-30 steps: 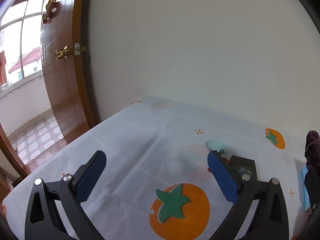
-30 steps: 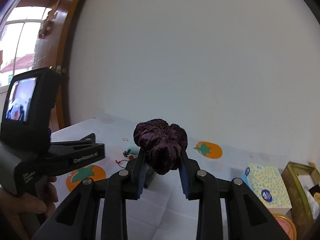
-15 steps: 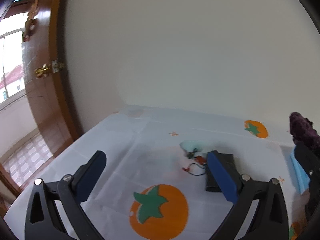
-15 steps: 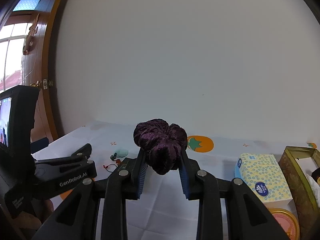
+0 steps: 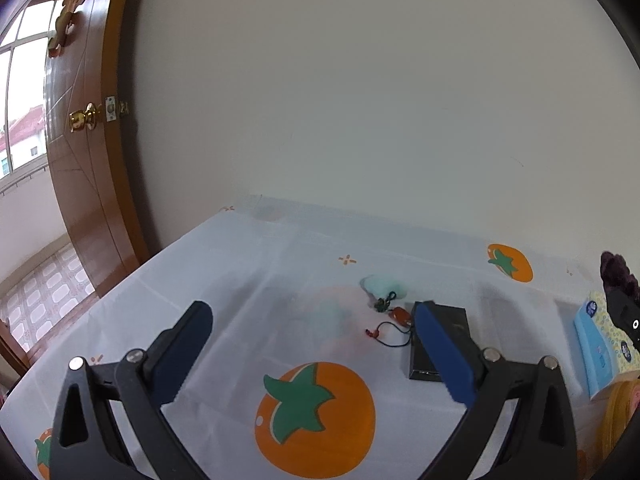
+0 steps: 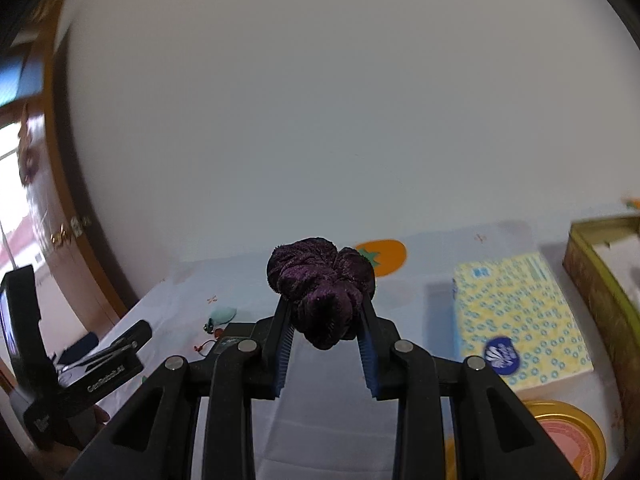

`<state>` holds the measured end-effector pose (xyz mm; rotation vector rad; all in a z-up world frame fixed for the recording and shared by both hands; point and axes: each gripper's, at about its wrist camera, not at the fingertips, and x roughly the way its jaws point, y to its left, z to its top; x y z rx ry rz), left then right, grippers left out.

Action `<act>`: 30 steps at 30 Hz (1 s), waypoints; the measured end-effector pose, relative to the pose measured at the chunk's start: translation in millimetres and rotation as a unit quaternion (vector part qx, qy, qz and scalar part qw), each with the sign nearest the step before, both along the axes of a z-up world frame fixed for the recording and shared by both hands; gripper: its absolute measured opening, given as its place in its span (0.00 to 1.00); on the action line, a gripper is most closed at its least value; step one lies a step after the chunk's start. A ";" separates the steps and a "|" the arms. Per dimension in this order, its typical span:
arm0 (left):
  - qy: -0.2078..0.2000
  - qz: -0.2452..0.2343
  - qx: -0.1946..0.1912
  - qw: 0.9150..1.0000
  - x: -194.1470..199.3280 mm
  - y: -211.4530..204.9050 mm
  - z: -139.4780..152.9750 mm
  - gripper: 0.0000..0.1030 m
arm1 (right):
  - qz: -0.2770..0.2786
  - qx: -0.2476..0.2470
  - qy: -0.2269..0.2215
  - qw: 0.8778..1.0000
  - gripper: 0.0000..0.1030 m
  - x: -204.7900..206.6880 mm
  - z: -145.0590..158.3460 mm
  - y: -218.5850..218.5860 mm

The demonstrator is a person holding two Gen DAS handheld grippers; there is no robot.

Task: Organize soft objects
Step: 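Grasp the teal charm beside the black box with the left tool while the right tool holds the scrunchie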

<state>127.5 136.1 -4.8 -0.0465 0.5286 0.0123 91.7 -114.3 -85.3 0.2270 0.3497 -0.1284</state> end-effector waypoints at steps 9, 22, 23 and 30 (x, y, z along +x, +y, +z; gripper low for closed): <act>0.037 0.031 -0.030 0.998 13.1 16.3 -8.0 0.98 | -0.005 -0.031 -0.016 0.999 0.31 -13.5 2.9 4.4; 0.142 -0.025 0.062 0.988 115.0 -59.6 -33.3 0.69 | 0.000 -0.034 -0.008 0.999 0.31 -9.6 3.4 -0.3; 0.161 -0.035 0.045 0.985 122.2 -58.5 -38.0 0.70 | 0.001 -0.033 -0.005 0.999 0.31 -8.9 4.3 -1.9; 0.176 -0.053 -0.028 0.983 129.6 -40.3 -43.8 0.18 | 0.008 -0.030 0.009 0.999 0.31 -2.6 5.1 -7.7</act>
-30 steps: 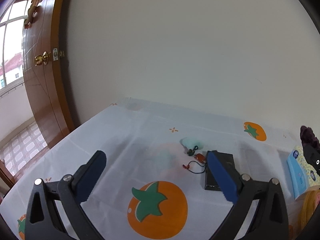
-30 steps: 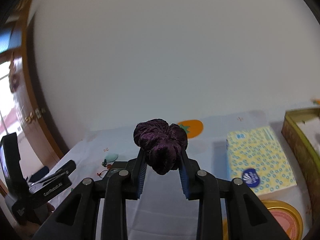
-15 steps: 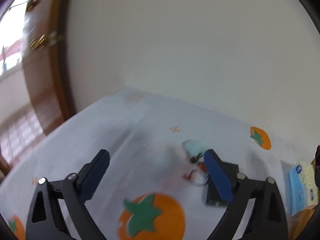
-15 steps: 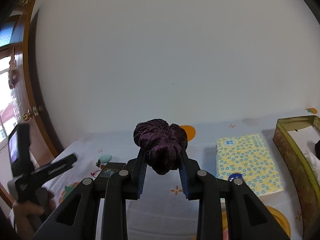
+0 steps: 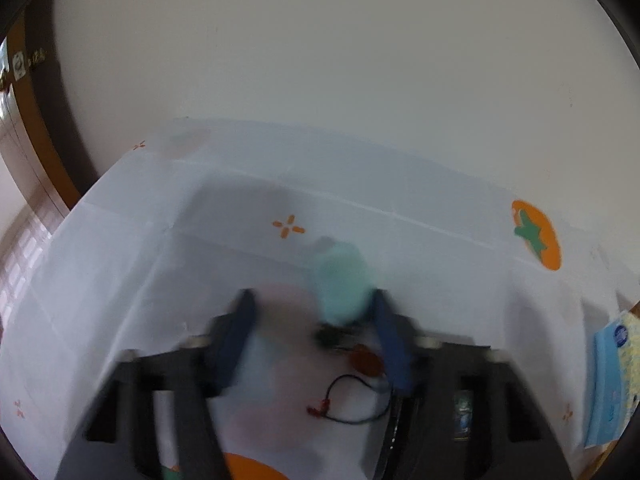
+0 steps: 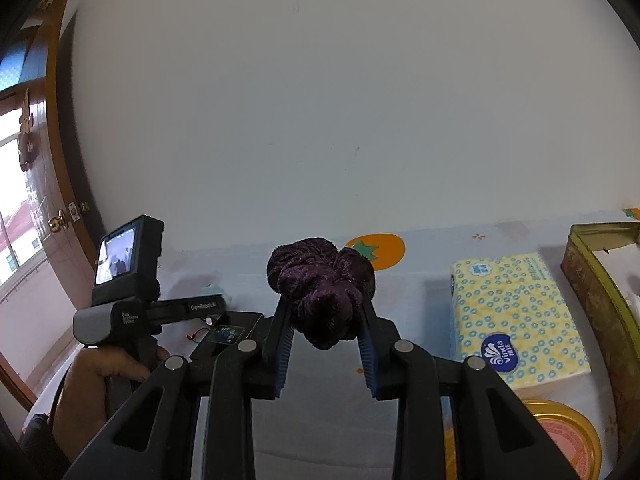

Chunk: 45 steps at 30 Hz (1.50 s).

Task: Organize soft objects
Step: 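Grasp the teal charm beside the black box with the left tool while the right tool holds the scrunchie, then lift the teal charm and purple scrunchie and carry both toward the gold tray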

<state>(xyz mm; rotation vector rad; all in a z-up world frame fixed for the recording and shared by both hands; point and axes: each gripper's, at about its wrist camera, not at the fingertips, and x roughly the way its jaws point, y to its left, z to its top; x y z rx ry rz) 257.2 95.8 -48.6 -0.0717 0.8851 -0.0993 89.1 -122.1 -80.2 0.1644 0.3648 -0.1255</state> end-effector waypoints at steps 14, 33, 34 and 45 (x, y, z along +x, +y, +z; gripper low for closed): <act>-0.169 0.042 -0.006 0.985 -86.4 19.6 40.0 0.14 | 0.028 0.002 -0.028 0.999 0.31 -0.6 7.8 -8.8; -0.290 0.030 -0.011 0.956 -204.5 4.8 60.2 0.14 | 0.052 -0.035 -0.040 0.997 0.31 -35.9 6.7 -17.8; -0.291 0.028 -0.018 0.956 -209.0 3.0 60.2 0.14 | 0.050 -0.039 -0.042 0.997 0.31 -41.0 7.7 -15.2; -0.299 -0.002 -0.050 0.953 -250.1 -29.2 60.0 0.14 | 0.077 -0.024 -0.073 0.994 0.31 -86.6 14.8 -51.5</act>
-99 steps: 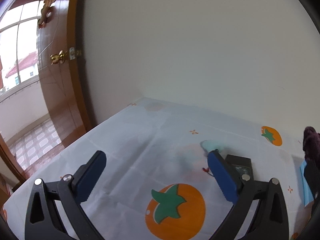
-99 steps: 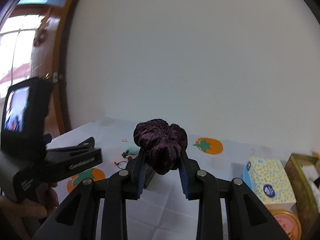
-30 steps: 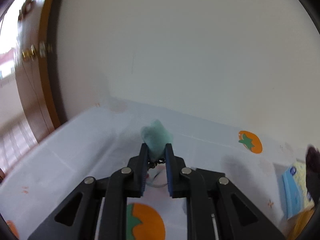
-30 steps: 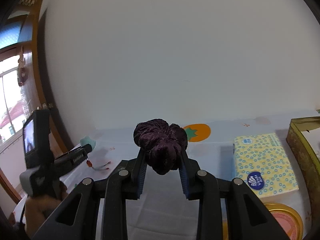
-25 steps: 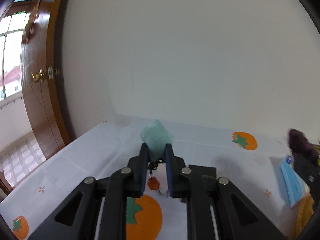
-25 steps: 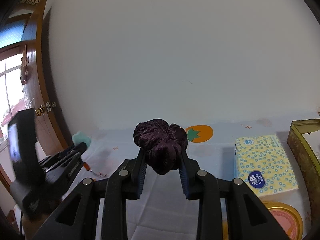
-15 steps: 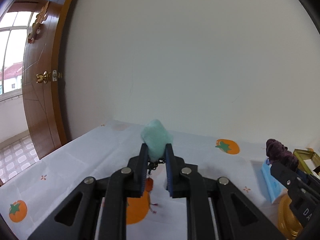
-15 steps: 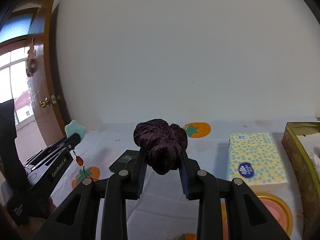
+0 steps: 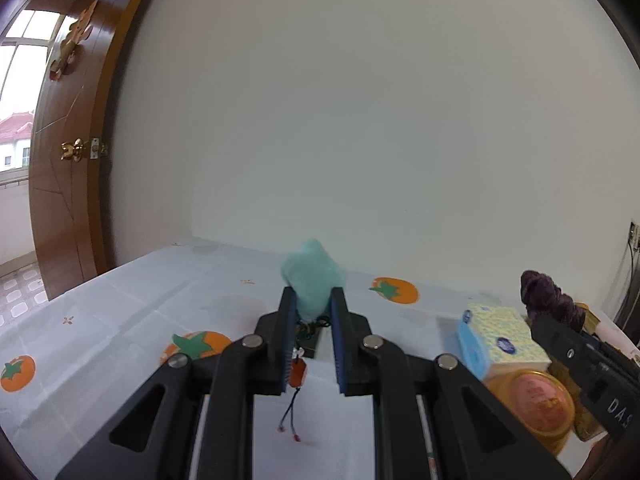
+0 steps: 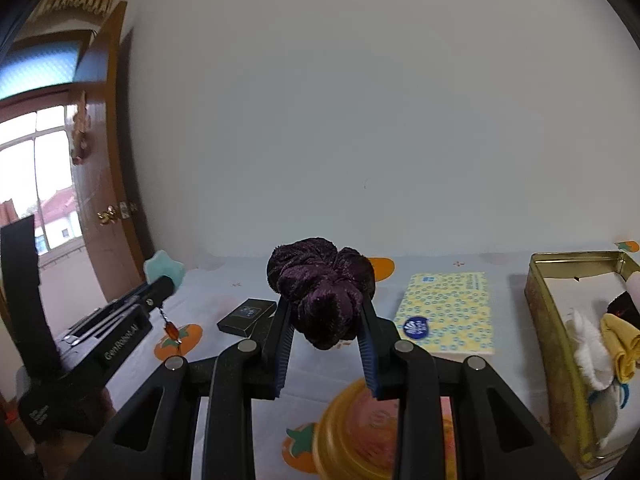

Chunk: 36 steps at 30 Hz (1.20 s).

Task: Organize soft objects
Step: 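Lift the teal charm and purple scrunchie and carry both toward the gold tray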

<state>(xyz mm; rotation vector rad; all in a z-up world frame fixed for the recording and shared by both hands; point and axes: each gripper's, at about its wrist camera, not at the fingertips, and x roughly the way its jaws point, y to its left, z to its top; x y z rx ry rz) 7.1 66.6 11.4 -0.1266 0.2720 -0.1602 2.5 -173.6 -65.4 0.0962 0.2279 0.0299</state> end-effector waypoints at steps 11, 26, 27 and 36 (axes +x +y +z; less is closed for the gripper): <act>-0.014 -0.029 0.004 0.999 -33.5 -29.7 1.8 0.14 | -0.071 -0.034 -0.051 0.996 0.31 -42.3 7.9 -37.4; -0.028 -0.082 0.023 0.996 -63.8 -89.2 5.0 0.14 | -0.115 -0.052 -0.055 0.990 0.31 -62.0 8.6 -66.8; -0.030 -0.090 0.026 0.995 -66.9 -94.9 5.2 0.14 | -0.117 -0.055 -0.056 0.990 0.32 -64.0 8.7 -68.1; -0.033 -0.142 0.048 0.988 -79.1 -138.0 9.6 0.14 | -0.159 -0.059 -0.062 0.984 0.32 -83.4 10.5 -95.5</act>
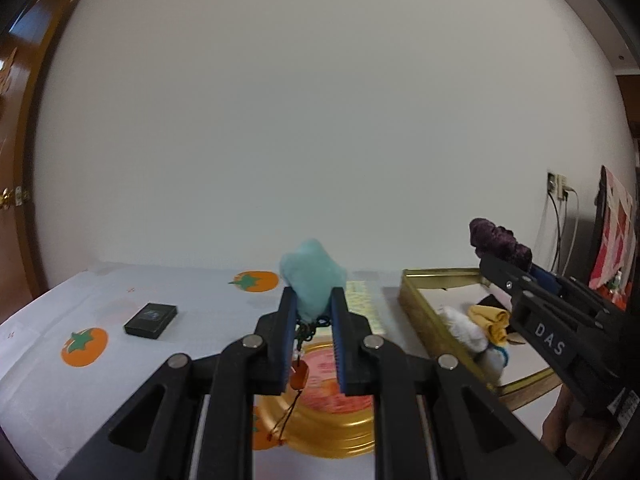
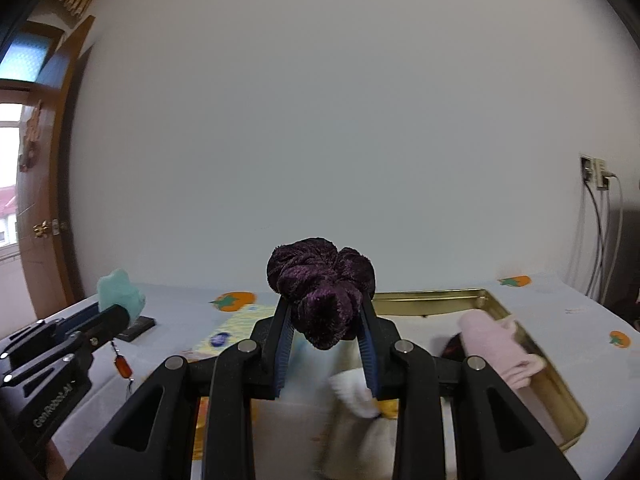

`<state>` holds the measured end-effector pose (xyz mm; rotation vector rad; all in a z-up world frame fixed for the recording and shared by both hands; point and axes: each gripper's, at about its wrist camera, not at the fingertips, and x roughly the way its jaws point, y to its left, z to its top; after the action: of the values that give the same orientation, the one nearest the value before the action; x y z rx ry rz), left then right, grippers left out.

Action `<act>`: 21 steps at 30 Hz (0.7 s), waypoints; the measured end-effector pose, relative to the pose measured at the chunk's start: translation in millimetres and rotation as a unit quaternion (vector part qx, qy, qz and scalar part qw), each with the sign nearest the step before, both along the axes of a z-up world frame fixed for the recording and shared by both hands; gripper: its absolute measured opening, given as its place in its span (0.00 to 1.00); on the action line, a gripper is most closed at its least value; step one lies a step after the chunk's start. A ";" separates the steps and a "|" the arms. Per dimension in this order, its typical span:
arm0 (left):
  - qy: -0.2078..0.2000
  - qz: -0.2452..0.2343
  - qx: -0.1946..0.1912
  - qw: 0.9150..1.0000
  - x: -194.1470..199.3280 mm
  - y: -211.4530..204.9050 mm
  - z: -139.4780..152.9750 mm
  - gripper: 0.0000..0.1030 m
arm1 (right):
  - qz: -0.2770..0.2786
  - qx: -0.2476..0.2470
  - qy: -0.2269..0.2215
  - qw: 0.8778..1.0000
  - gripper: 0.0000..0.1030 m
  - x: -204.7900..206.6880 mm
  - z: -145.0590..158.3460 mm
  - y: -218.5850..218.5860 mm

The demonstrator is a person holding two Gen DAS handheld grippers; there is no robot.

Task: Organize soft objects
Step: 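Lift the teal charm and purple scrunchie and carry both toward the gold tray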

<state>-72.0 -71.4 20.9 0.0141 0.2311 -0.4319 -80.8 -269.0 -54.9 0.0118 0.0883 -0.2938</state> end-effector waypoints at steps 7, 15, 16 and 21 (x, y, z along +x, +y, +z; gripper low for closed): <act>-0.012 -0.018 0.010 1.000 -7.7 -30.7 10.2 0.14 | -0.026 0.009 -0.004 1.000 0.32 -13.8 2.0 -27.3; -0.026 -0.051 0.006 0.998 -18.4 -64.6 23.4 0.14 | -0.057 0.019 -0.015 0.998 0.31 -25.1 3.8 -63.8; -0.027 -0.054 0.006 0.998 -19.1 -67.5 24.6 0.14 | -0.061 0.022 -0.017 0.998 0.31 -27.4 4.3 -68.3; -0.036 -0.073 0.007 0.997 -25.0 -86.1 30.7 0.14 | -0.080 0.032 -0.026 0.996 0.31 -37.7 7.9 -90.4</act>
<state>-97.0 -157.4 51.6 0.0612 0.1620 -0.5750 -118.5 -359.4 -47.0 0.0895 0.0447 -0.4512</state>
